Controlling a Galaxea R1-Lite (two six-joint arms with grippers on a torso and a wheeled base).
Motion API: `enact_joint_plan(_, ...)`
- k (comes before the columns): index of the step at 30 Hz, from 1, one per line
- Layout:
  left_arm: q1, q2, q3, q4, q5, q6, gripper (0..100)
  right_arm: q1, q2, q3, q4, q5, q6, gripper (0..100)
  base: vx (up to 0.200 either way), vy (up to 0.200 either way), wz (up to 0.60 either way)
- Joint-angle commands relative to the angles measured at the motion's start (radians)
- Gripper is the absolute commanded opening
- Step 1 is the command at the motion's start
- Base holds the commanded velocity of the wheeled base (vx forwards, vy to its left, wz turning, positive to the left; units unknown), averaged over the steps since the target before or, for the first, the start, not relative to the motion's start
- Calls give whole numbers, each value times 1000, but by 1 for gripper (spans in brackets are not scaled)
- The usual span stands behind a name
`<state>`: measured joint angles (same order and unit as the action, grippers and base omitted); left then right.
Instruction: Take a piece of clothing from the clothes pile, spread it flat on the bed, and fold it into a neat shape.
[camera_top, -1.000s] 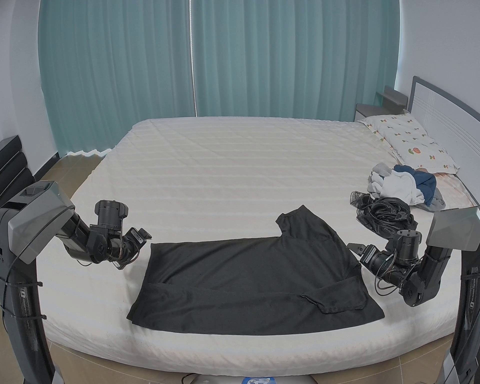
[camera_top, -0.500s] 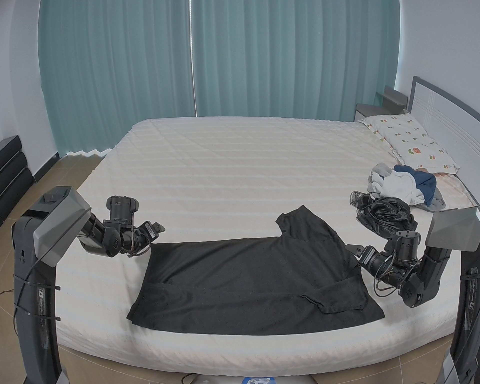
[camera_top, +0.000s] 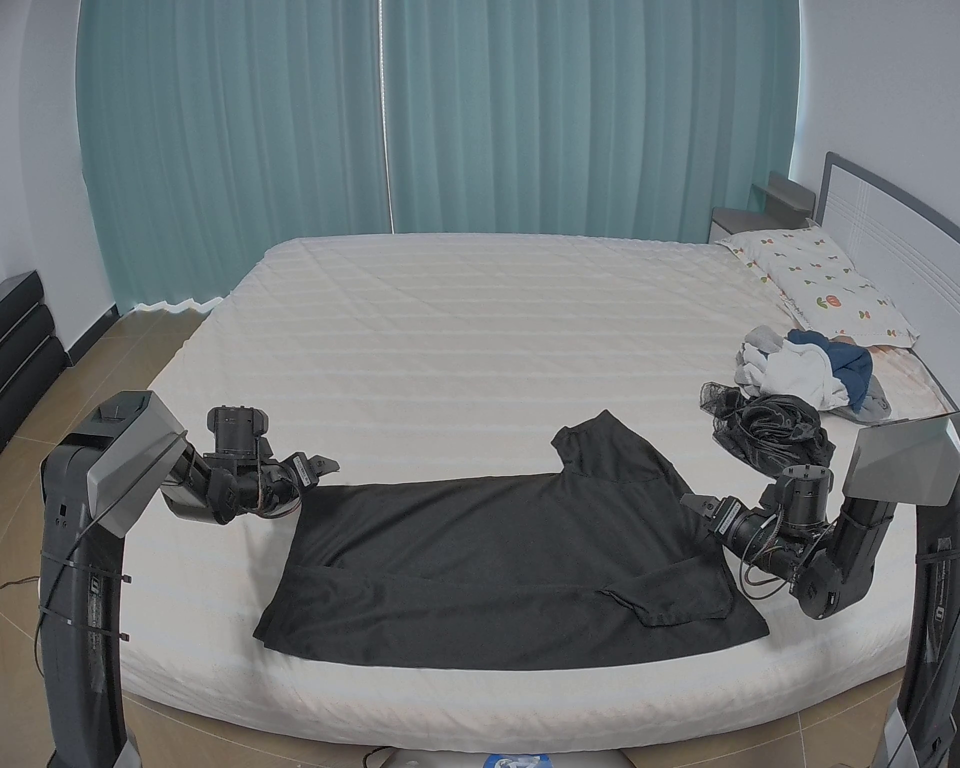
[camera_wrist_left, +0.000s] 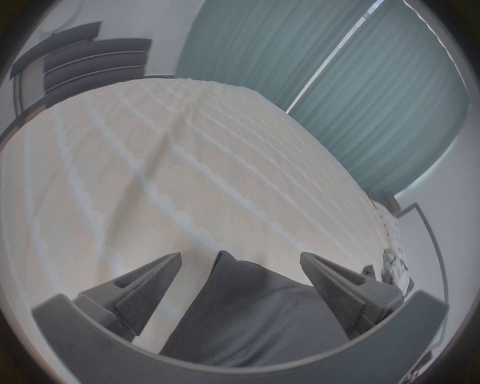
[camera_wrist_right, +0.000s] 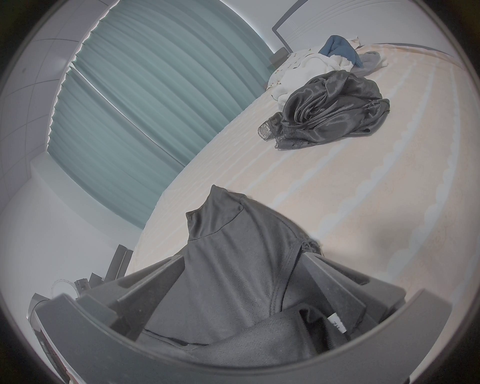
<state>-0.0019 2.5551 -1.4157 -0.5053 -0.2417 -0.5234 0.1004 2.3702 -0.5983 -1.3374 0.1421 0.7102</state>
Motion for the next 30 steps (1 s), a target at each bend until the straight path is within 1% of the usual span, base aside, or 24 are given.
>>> enact_joint_plan(1, 3, 10, 6, -7, -13, -1, 100, 7, 6, -3, 0, -1, 0, 100, 0, 0, 0)
enact_joint_plan(8, 2, 11, 26, -56, -50, -7, 100, 10, 4, -6, 0, -1, 0, 100, 0, 0, 0)
enact_joint_plan(14, -9, 14, 57, -108, -48, -4, 100, 13, 6, -8, 0, 1, 0, 100, 0, 0, 0)
enact_joint_plan(18, -10, 28, 51, -107, -47, -4, 100, 18, 6, -17, 0, -1, 0, 100, 0, 0, 0)
enact_joint_plan(19, -10, 30, 49, -107, -45, -4, 0, 18, 4, -23, 0, -1, 0, 100, 0, 0, 0)
enact_joint_plan(23, -12, 33, 49, -110, -41, -7, 0, 13, -12, -78, 30, -4, -17, 100, 0, 0, 0)
enact_joint_plan(27, -13, 33, 52, -110, -36, -9, 0, 7, -12, -178, 130, -4, -110, 100, 0, 0, 0)
enact_joint_plan(28, -13, 30, 55, -110, -34, -10, 0, 8, -9, -247, 210, -4, -163, 100, 0, 0, 0)
enact_joint_plan(30, -13, 28, 57, -110, -31, -12, 0, 8, -3, -290, 250, -4, -189, 100, 0, 0, 0)
